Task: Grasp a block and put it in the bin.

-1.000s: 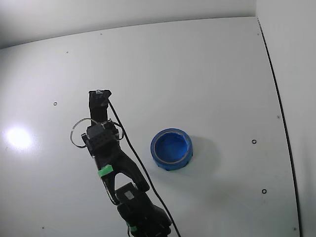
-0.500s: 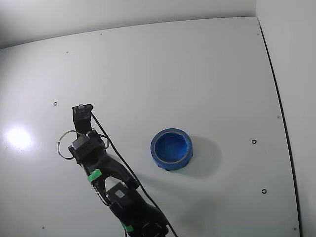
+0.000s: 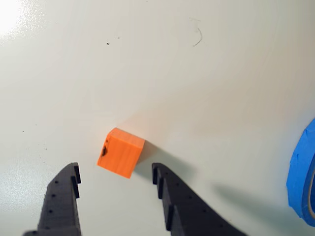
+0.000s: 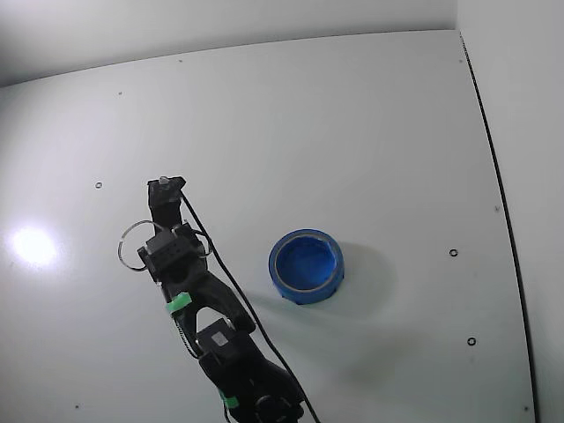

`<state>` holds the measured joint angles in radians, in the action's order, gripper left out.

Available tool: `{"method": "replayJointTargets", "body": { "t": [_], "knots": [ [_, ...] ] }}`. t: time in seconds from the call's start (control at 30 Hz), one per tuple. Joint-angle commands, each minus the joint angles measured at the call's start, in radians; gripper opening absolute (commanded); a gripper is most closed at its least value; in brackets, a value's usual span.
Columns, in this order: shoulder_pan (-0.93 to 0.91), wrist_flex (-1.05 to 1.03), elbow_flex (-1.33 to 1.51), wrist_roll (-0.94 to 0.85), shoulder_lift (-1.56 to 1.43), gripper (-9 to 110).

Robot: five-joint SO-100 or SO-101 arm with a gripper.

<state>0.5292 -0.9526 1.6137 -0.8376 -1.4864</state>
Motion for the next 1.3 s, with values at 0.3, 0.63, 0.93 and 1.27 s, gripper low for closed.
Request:
{"method": "replayJointTargets", "body": {
  "t": [0.3, 0.63, 0.93, 1.27],
  "knots": [
    [-0.003, 0.009, -0.087, -0.009, -0.026, 21],
    [-0.003, 0.011, -0.089, -0.009, 0.071, 21],
    [-0.003, 0.011, -0.089, -0.009, 0.146, 21],
    [-0.003, 0.011, -0.078, -0.011, 0.146, -2]
  ]
}}
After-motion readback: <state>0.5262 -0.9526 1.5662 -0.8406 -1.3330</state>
